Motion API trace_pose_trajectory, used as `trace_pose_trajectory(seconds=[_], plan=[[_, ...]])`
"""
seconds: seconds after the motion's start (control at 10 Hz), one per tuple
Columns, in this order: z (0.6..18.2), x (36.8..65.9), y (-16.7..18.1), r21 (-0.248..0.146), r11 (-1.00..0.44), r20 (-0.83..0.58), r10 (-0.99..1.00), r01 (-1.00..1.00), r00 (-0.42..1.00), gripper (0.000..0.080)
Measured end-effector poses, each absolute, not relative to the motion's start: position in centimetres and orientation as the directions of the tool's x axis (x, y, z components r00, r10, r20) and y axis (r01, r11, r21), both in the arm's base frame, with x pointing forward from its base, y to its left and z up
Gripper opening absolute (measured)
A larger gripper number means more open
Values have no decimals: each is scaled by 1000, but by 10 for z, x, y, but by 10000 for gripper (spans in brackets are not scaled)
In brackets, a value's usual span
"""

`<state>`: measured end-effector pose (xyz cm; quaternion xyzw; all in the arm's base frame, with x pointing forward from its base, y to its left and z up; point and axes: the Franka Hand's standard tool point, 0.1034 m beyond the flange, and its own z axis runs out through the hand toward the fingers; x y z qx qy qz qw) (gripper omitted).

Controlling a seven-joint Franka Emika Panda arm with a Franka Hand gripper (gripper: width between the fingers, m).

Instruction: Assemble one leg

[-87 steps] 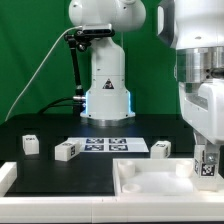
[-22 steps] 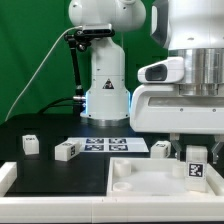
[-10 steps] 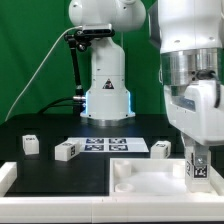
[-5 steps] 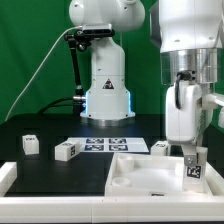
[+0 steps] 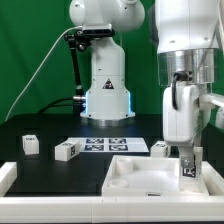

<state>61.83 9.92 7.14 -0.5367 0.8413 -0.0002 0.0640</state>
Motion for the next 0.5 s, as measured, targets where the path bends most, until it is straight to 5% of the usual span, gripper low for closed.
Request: trace_pose_trajectory(seconds=[0.5], plan=[[71, 618, 99, -69, 421, -107, -904, -904, -413, 649]])
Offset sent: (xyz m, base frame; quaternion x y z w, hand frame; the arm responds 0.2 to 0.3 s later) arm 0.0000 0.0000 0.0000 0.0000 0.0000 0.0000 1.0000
